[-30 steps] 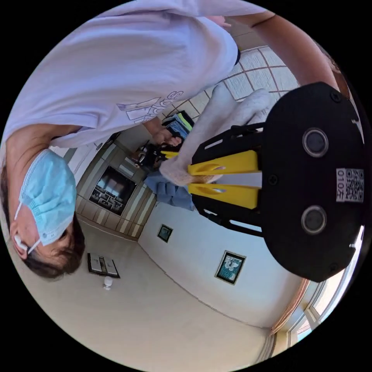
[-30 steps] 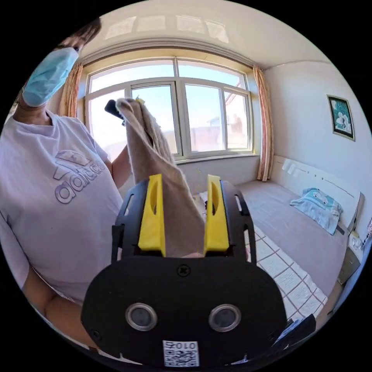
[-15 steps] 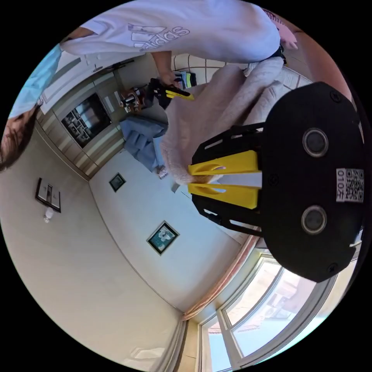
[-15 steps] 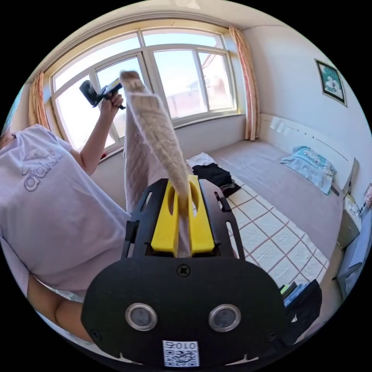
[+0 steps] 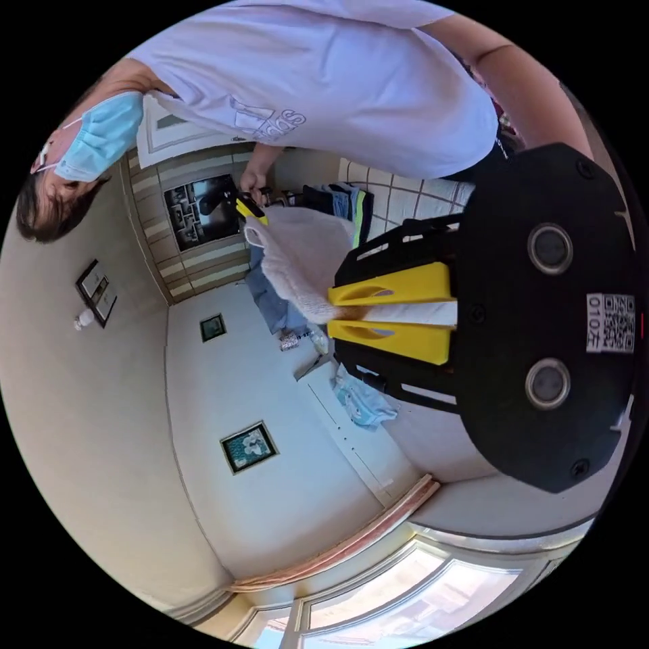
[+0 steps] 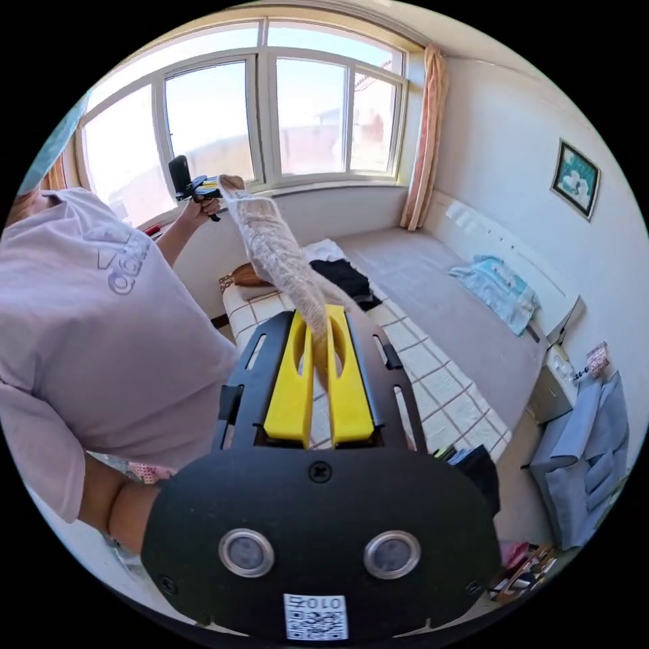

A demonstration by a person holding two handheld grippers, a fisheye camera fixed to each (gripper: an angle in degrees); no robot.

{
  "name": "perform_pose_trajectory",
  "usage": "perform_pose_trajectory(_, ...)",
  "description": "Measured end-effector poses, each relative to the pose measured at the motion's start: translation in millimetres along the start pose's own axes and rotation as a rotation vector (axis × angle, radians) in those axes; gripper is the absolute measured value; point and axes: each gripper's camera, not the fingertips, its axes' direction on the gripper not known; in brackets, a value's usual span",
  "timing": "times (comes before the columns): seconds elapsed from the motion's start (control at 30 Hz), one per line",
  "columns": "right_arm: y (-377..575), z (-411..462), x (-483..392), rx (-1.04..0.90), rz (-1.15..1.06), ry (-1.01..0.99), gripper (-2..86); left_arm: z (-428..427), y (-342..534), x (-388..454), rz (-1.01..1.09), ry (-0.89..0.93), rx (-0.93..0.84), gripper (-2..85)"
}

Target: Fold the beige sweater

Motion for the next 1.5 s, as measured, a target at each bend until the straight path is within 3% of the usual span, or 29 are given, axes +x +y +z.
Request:
perform_pose_trajectory(0.17,51.9,77.4,7.1,-0.245,0.235,-0.195,2.0,58.9,87.9,21.8,-0.264,0.228,-0.167,1.3)
perform_pose_trajectory(0.27,47.8,77.9,15.0,-0.270,0.262,-0.196,2.0,78.0,113.2,31.2,-0.344,0.297,-0.187,1.3)
perform_pose_trajectory(0.43,0.7,46.2,38.0,-0.216,0.135,-0.094,2.0,78.9,70.0,-0.6,-0.130,0.264,-0.112,1.5)
perform_pose_trajectory(0.53,-21.7,64.2,67.5,-0.211,0.099,-0.056,1.9,118.2,56.8,-26.2,-0.077,0.207,-0.216,1.6)
perform_pose_trajectory(0.63,-29.9,129.5,128.8,-0.319,0.242,-0.082,1.9,203.5,82.2,-62.0,-0.156,0.256,-0.367,1.5)
perform_pose_trajectory(0.77,-67.4,156.9,188.1,-0.327,0.287,0.037,1.9,279.3,100.0,-116.0,-0.330,0.309,-0.354,1.5)
perform_pose_trajectory(0.87,-98.5,135.3,207.7,-0.235,0.236,0.175,1.9,291.9,64.7,-137.4,-0.223,0.203,-0.280,1.6)
perform_pose_trajectory(1.03,-98.8,129.8,228.1,-0.094,0.135,0.187,1.9,310.4,38.6,-136.0,0.027,0.198,-0.270,1.7)
perform_pose_trajectory(1.23,-57.5,248.0,247.5,-0.255,0.119,0.203,1.9,405.1,109.2,-75.1,0.100,0.223,-0.518,1.8)
perform_pose_trajectory(1.5,7.5,462.0,270.7,-0.651,0.207,0.047,1.9,548.1,270.2,23.6,-0.036,0.300,-0.898,1.6)
